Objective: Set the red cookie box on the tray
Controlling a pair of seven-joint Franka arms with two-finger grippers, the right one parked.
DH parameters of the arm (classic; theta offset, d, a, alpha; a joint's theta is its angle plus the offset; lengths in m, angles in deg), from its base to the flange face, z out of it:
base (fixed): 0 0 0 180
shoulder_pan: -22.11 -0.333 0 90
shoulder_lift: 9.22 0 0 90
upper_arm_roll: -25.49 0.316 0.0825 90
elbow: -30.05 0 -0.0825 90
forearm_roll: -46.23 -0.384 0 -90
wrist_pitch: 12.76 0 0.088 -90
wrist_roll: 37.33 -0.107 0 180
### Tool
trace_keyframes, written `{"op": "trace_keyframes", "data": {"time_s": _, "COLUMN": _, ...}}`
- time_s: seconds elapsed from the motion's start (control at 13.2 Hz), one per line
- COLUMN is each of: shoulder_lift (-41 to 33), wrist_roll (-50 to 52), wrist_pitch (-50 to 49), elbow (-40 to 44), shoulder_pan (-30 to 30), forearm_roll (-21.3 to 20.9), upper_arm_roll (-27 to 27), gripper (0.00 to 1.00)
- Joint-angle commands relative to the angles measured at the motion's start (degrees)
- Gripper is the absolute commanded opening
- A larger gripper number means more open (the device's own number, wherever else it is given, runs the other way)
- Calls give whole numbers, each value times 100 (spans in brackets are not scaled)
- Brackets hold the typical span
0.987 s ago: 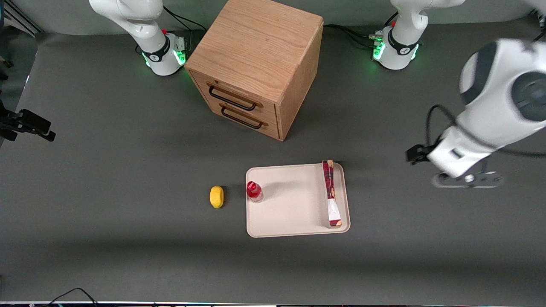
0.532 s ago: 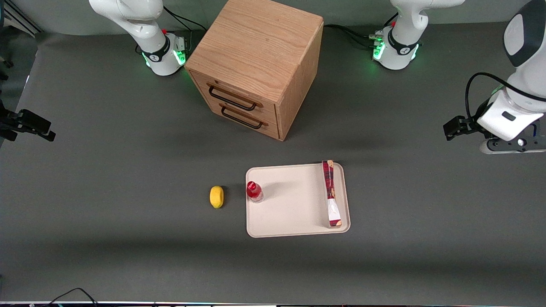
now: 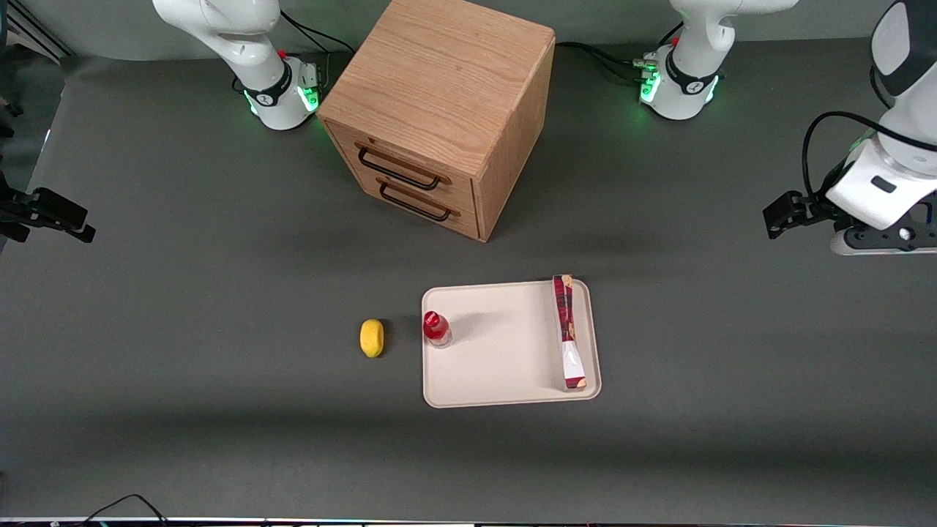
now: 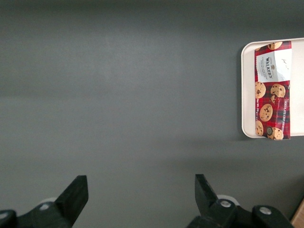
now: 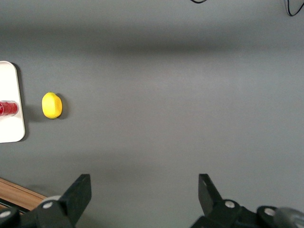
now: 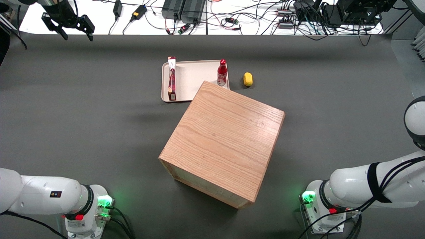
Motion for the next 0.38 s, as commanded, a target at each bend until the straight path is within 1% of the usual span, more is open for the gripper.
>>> {"op": "trace_keyframes", "data": {"time_s": 0.0, "shoulder_lift": 213, "wrist_roll": -88, "wrist_pitch": -296, "elbow": 441, "shoulder_pan": 65, "forearm_roll": 263, "upper_arm_roll": 39, "gripper": 100}}
{"op": "trace_keyframes", "data": {"time_s": 0.3, "shoulder_lift": 336, "wrist_roll": -132, "wrist_pitch": -349, "elbow": 616, "shoulder_pan": 74, "forearm_roll": 247, "upper_arm_roll": 39, "gripper": 100}}
